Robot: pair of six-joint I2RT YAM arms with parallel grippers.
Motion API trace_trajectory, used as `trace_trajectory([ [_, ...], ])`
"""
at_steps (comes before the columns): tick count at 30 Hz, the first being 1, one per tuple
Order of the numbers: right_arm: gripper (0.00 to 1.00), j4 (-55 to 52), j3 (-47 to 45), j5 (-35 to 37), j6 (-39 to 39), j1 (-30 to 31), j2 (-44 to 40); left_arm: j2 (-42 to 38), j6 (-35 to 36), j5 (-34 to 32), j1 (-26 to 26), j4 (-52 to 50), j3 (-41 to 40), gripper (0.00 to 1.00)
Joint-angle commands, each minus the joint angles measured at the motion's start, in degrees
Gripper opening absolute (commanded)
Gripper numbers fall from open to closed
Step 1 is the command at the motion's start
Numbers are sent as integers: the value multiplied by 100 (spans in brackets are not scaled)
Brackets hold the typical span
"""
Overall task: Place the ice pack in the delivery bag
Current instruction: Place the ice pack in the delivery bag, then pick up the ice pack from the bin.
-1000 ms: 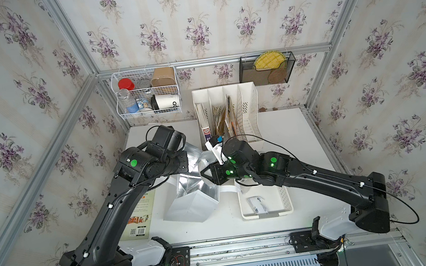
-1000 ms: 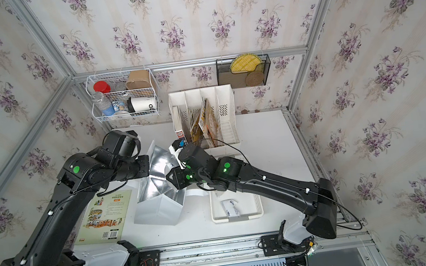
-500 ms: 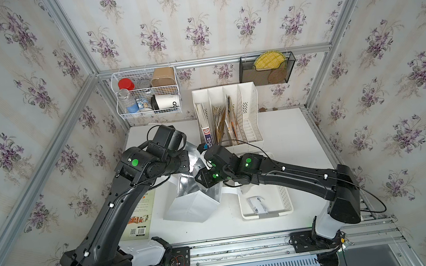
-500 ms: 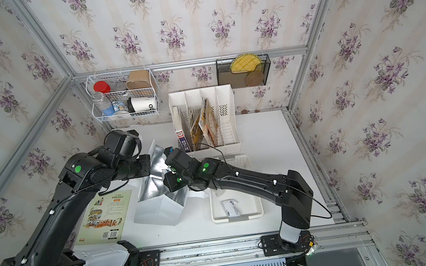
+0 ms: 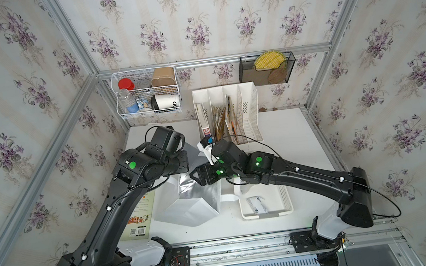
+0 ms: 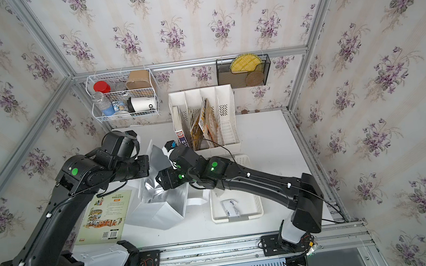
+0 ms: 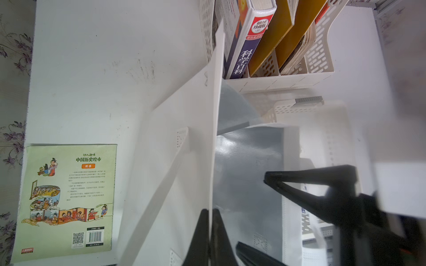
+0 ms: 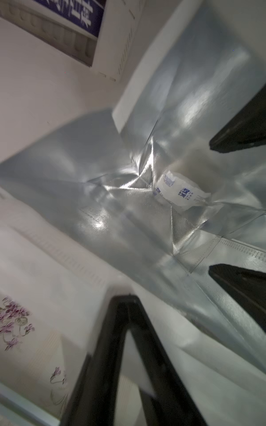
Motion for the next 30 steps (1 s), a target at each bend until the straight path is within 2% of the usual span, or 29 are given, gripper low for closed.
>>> trace_trajectory([
  [1,82,14,-236,695,106,4,-559,-9,-1,-117,0,139,-22,0],
  [5,83,-167,-1002,1809,336,-10,-1641,-11,-18,-135,0,147,-41,0],
  [7,86,-365,-1463,2391,543,-25,-2161,-18,-23,-144,0,159,-65,0],
  [11,87,-1018,-2323,3110,1525,-292,-3032,-23,-38,-177,0,165,-73,0],
  [14,87,-1200,-2992,2621,2302,-915,-3419,-40,-100,-183,0,204,-104,0],
  [19,86,-701,-3971,969,3220,-2031,-3421,-42,-205,-188,0,199,-185,0],
  [30,86,-134,-3843,87,4511,-2073,-1896,-139,-316,-218,0,182,-260,0],
])
